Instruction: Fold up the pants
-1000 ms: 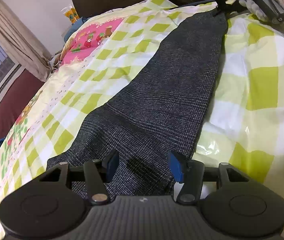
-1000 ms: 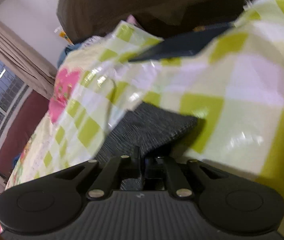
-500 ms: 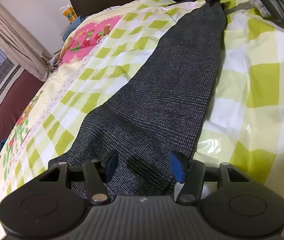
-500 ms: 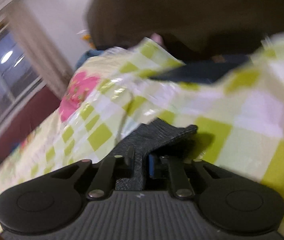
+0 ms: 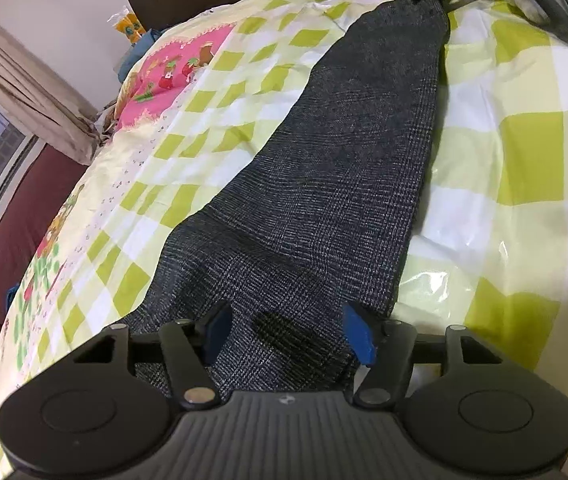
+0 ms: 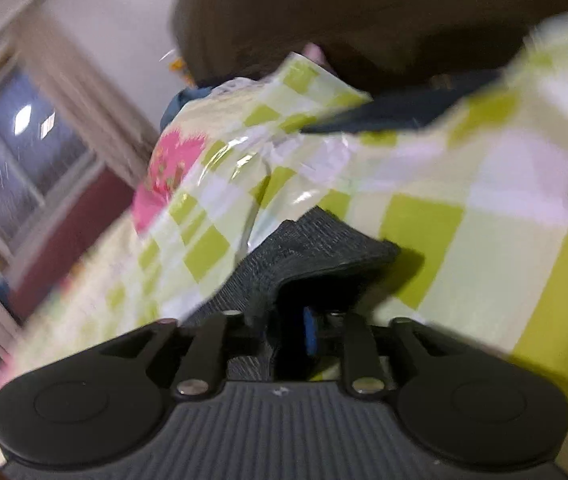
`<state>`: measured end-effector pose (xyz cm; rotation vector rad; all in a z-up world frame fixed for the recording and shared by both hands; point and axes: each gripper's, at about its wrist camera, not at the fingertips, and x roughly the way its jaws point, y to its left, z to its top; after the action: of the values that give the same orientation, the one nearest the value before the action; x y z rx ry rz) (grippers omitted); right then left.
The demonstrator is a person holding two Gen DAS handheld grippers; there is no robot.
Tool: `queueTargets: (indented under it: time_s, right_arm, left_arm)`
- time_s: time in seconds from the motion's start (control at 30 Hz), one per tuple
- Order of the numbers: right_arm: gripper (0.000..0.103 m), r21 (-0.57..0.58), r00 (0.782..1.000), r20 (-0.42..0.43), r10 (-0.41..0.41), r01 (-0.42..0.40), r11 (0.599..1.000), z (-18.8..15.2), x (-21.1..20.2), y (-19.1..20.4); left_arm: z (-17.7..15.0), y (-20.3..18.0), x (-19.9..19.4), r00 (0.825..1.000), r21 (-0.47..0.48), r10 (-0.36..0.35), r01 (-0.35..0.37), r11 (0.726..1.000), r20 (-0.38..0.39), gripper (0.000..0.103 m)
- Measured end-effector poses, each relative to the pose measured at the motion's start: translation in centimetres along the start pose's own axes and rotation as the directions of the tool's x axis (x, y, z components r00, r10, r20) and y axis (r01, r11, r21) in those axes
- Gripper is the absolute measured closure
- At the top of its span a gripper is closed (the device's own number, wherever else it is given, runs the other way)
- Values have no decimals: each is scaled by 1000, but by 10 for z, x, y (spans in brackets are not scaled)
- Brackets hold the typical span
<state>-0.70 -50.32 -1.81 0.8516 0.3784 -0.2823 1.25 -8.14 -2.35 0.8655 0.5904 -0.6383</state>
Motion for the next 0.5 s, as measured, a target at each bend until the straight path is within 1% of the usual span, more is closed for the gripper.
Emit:
queueTargets:
  time_s: [0.07,0.1,0.13,0.17,0.27,0.37,0.43,0.47,0.5]
  right_arm:
    - [71,57,1000,11,16,-17,998,11,3,-6]
    - [74,72,1000,13,12,-13,997,16,5,-6]
    - [90,80,1000,20,11,-13,997,22,5,-4]
    - [98,69,1000,28,13,-15,998,28,4,0]
    - [98,-10,998,56,19,-19,1000,42,1,18]
    - [98,-67,997,61,50,-45,997,45,-1,33]
    - [98,-74,993,73,94,-89,993,45,-4,40]
    - [98,-64,986,90,137,-132,989,44,-9,43]
    - [98,-56,972,119,202,-196,979,43,-17,47]
  left_arm:
    - [1,0,0,1000,2,1,-1,1000,-5,26]
    - [1,0,1,1000,1,2,-2,1000,-7,25]
    - [2,0,1,1000,0,2,-2,1000,-10,25]
    - [2,0,1,1000,-1,3,-3,1000,-11,24]
    - [2,1,1,1000,-4,3,-3,1000,-12,23]
    - [1,2,2,1000,-9,2,-2,1000,-11,22]
    - [0,3,2,1000,-14,1,-1,1000,-9,22]
    - [0,3,2,1000,-15,0,0,1000,-7,21]
    - [-1,4,2,1000,-17,-1,1,1000,-5,21]
